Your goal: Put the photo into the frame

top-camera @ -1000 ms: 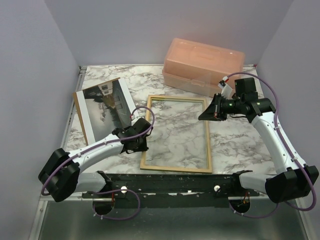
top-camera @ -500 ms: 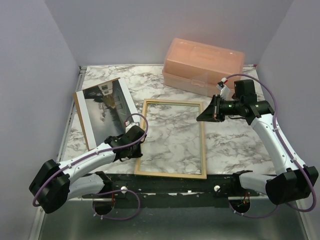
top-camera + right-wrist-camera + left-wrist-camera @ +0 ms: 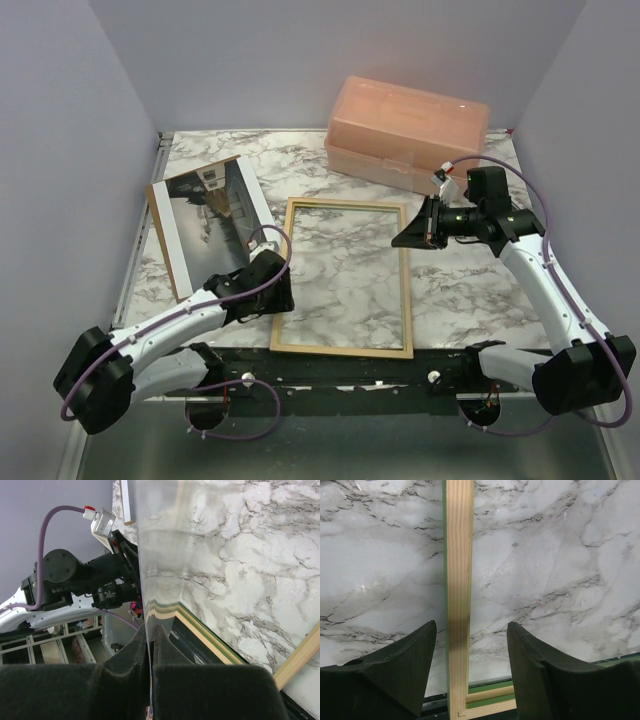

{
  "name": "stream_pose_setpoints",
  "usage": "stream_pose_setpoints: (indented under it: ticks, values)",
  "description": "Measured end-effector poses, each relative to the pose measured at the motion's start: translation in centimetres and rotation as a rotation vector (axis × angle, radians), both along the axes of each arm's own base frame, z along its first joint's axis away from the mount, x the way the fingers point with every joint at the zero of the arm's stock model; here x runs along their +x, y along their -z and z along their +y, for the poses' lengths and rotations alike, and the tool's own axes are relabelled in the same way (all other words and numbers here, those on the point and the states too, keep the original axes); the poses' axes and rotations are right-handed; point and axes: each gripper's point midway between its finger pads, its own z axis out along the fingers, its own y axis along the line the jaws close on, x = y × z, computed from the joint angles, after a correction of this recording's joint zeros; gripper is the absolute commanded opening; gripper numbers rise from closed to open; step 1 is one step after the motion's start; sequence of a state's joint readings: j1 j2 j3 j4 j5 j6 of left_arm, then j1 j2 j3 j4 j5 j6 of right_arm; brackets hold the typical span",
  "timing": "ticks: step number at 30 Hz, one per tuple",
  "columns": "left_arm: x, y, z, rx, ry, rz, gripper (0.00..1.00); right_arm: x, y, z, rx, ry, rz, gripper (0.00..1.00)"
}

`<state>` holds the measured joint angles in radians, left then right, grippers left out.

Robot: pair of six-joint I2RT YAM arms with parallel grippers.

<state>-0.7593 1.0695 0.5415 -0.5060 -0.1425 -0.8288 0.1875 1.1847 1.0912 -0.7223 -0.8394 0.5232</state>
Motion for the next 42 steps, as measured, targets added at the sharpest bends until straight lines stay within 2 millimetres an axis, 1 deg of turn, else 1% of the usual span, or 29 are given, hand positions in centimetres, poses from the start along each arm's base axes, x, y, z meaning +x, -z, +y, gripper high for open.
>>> stream_pose_setpoints:
  ticks: [2,4,9,10,11,18,25,35,42]
  values:
    - [0.1,-0.5,-0.1,-0.027,-0.007,-0.014,0.56,0.0,0.0,0.0,0.005,0.003,0.002,0.0]
    - [0.3,-1.2,-0.1,-0.068,-0.019,-0.033,0.5,0.0,-0.1,0.1,0.013,0.003,0.0,0.0]
    - [0.5,-2.0,0.8,-0.137,-0.064,-0.057,0.42,0.0,0.0,0.4,0.046,0.005,0.011,0.0]
    - [0.4,-1.8,0.9,-0.141,-0.064,-0.05,0.4,-0.1,0.1,0.5,0.054,0.005,0.015,0.01]
    - [0.7,-2.1,1.3,-0.157,-0.083,-0.06,0.39,-0.2,0.2,0.6,0.062,0.005,0.022,0.0]
    - [0.7,-1.0,2.4,-0.175,-0.112,-0.026,0.31,-0.5,1.1,1.0,0.117,0.018,0.068,0.0]
    - [0.7,0.1,2.2,-0.173,-0.095,0.013,0.24,-0.9,2.7,1.2,0.148,0.035,0.13,0.0]
    - [0.8,0.4,2.1,-0.168,-0.081,0.014,0.18,-0.6,2.7,1.4,0.165,0.036,0.118,0.01]
    - [0.8,0.4,2.1,-0.167,-0.078,0.013,0.17,-0.5,2.8,1.6,0.185,0.019,0.126,0.01]
